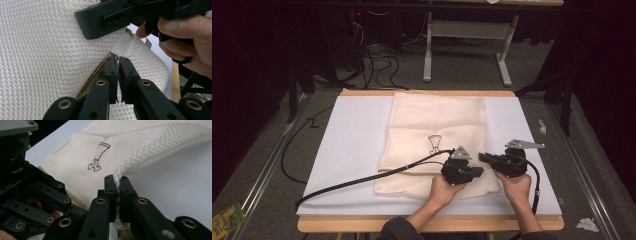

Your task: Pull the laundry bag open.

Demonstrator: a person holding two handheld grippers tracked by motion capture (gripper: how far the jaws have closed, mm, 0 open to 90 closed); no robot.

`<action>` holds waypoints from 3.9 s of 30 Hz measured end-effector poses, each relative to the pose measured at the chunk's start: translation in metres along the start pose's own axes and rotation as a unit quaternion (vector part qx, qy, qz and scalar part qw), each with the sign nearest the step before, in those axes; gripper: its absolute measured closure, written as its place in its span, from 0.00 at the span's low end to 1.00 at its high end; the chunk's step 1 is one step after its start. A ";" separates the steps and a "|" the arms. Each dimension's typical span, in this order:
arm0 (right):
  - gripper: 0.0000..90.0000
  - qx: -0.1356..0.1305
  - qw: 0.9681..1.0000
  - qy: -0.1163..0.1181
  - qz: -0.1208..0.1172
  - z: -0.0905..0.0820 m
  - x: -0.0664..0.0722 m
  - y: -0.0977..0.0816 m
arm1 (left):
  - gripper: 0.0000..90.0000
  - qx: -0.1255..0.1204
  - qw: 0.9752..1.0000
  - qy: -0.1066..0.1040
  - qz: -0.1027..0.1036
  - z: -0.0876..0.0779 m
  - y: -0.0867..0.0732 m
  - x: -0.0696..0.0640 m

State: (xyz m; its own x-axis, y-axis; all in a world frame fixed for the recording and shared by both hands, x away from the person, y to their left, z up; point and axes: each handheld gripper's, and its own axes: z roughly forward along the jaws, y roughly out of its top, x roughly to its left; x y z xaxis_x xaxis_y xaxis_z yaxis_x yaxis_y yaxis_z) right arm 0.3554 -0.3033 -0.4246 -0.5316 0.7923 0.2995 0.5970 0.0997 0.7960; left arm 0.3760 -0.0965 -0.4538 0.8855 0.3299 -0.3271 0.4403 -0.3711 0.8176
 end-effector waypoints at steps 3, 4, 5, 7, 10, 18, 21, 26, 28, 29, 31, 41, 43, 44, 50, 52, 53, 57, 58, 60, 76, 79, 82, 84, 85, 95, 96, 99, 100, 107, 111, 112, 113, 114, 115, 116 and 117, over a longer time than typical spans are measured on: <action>0.98 0.001 1.000 0.000 -0.002 0.000 0.001 0.000 | 0.94 -0.002 1.000 -0.004 -0.006 0.002 -0.001 0.001; 0.98 0.001 1.000 0.000 -0.002 0.000 0.001 0.000 | 0.94 -0.002 1.000 -0.004 -0.006 0.002 -0.001 0.001; 0.98 0.002 1.000 0.000 0.000 0.000 0.001 0.000 | 0.95 -0.001 1.000 -0.003 -0.006 0.002 -0.001 0.001; 0.98 0.003 1.000 0.000 -0.001 0.000 0.001 0.000 | 0.95 0.000 1.000 -0.002 -0.005 0.002 -0.001 0.001; 0.98 0.001 1.000 0.001 -0.002 0.000 0.001 0.000 | 0.96 0.001 1.000 -0.002 -0.006 0.002 -0.001 0.001; 0.98 0.002 1.000 -0.004 -0.004 -0.002 -0.002 -0.002 | 0.96 0.007 1.000 -0.003 -0.002 0.000 0.000 0.001; 0.98 0.001 1.000 -0.003 -0.004 -0.003 -0.003 -0.002 | 0.96 0.007 1.000 0.000 0.003 -0.002 0.001 0.001; 0.98 0.003 1.000 -0.006 -0.010 -0.004 -0.003 -0.002 | 0.97 0.011 1.000 0.000 0.002 -0.002 0.000 0.002; 0.98 0.005 1.000 -0.007 -0.007 -0.004 -0.004 -0.003 | 0.97 0.011 1.000 0.000 0.002 -0.002 0.000 0.001; 0.98 0.005 1.000 -0.007 -0.006 -0.005 -0.004 -0.003 | 0.97 0.012 1.000 0.003 0.006 -0.003 0.001 0.000; 0.98 0.003 1.000 -0.007 -0.008 -0.005 -0.003 -0.003 | 0.97 0.013 1.000 0.006 0.013 -0.004 0.001 0.000; 0.98 0.005 1.000 -0.007 -0.012 -0.005 -0.004 -0.004 | 0.97 0.020 1.000 0.012 0.015 -0.006 0.002 -0.001; 0.98 0.003 1.000 -0.007 -0.015 -0.006 -0.003 -0.004 | 0.97 0.019 1.000 0.015 0.019 -0.008 0.003 -0.001; 0.98 0.003 1.000 -0.007 -0.015 -0.006 -0.003 -0.004 | 0.97 0.019 1.000 0.015 0.019 -0.008 0.003 -0.001; 0.98 0.004 1.000 -0.007 -0.018 -0.006 -0.003 -0.003 | 0.97 0.023 1.000 0.014 0.012 -0.006 0.001 -0.001; 0.98 0.003 1.000 -0.007 -0.016 -0.006 -0.003 -0.004 | 0.97 0.031 0.999 0.025 0.017 -0.007 0.000 0.000; 0.98 0.003 1.000 -0.007 -0.018 -0.006 -0.003 -0.004 | 0.97 0.027 0.999 0.023 0.016 -0.009 0.000 0.001; 0.98 0.002 1.000 -0.006 -0.012 -0.006 -0.005 -0.006 | 0.97 0.026 0.999 0.023 0.021 -0.010 0.000 0.000; 0.98 0.002 1.000 -0.007 -0.015 -0.006 -0.005 -0.005 | 0.97 0.026 0.999 0.023 0.020 -0.009 -0.001 0.000; 0.98 0.004 1.000 -0.008 -0.018 -0.006 -0.004 -0.005 | 0.97 0.026 0.999 0.024 0.021 -0.009 -0.001 0.000; 0.98 0.010 1.000 -0.015 -0.023 -0.006 -0.005 -0.007 | 0.97 0.025 0.999 0.026 0.026 -0.014 0.000 -0.001; 0.98 0.011 1.000 -0.014 -0.023 -0.005 -0.006 -0.008 | 0.97 0.026 0.999 0.033 0.028 -0.015 0.001 0.000; 0.98 0.010 1.000 -0.014 -0.023 -0.006 -0.006 -0.008 | 0.97 0.026 0.999 0.031 0.028 -0.014 0.000 0.000; 0.98 0.012 1.000 -0.015 -0.024 -0.006 -0.006 -0.008 | 0.97 0.027 0.999 0.033 0.027 -0.014 -0.001 -0.001; 0.98 0.011 1.000 -0.014 -0.022 -0.006 -0.007 -0.009 | 0.97 0.028 0.999 0.032 0.028 -0.014 -0.001 0.000; 0.98 0.009 1.000 -0.013 -0.023 -0.006 -0.007 -0.009 | 0.97 0.031 0.998 0.038 0.033 -0.016 -0.001 -0.001; 0.98 0.010 1.000 -0.012 -0.022 -0.006 -0.007 -0.010 | 0.97 0.032 0.998 0.038 0.034 -0.016 -0.001 -0.001; 0.98 0.010 1.000 -0.012 -0.021 -0.006 -0.007 -0.010 | 0.97 0.032 0.998 0.040 0.037 -0.017 0.000 -0.001; 0.98 0.010 1.000 -0.013 -0.021 -0.006 -0.007 -0.010 | 0.97 0.033 0.998 0.042 0.037 -0.018 0.000 -0.001; 0.98 0.010 1.000 -0.011 -0.021 -0.005 -0.008 -0.010 | 0.97 0.032 0.998 0.039 0.030 -0.018 -0.003 0.001; 0.98 0.010 1.000 -0.011 -0.022 -0.005 -0.007 -0.011 | 0.97 0.031 0.998 0.040 0.027 -0.022 -0.003 0.003; 0.98 0.009 1.000 -0.011 -0.021 -0.005 -0.007 -0.011 | 0.97 0.030 0.998 0.040 0.027 -0.022 -0.003 0.003; 0.98 0.009 1.000 -0.010 -0.021 -0.005 -0.007 -0.011 | 0.97 0.030 0.998 0.039 0.026 -0.022 -0.003 0.003; 0.98 0.010 1.000 -0.011 -0.022 -0.005 -0.007 -0.010 | 0.97 0.029 0.999 0.038 0.026 -0.022 -0.003 0.003; 0.98 0.010 1.000 -0.011 -0.023 -0.005 -0.007 -0.010 | 0.97 0.028 0.999 0.038 0.025 -0.022 -0.004 0.003; 0.98 0.010 1.000 -0.011 -0.023 -0.005 -0.007 -0.010 | 0.97 0.028 0.999 0.038 0.025 -0.022 -0.004 0.003; 0.98 0.011 1.000 -0.011 -0.023 -0.005 -0.007 -0.010 | 0.97 0.027 0.999 0.036 0.023 -0.021 -0.004 0.003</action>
State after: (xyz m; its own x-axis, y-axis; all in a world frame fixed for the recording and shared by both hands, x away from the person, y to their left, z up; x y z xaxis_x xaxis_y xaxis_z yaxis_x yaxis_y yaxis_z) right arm 0.3500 -0.3134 -0.4323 -0.5454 0.7995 0.2516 0.5857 0.1489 0.7967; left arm 0.3738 -0.0753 -0.4483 0.8926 0.3725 -0.2540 0.4092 -0.4328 0.8033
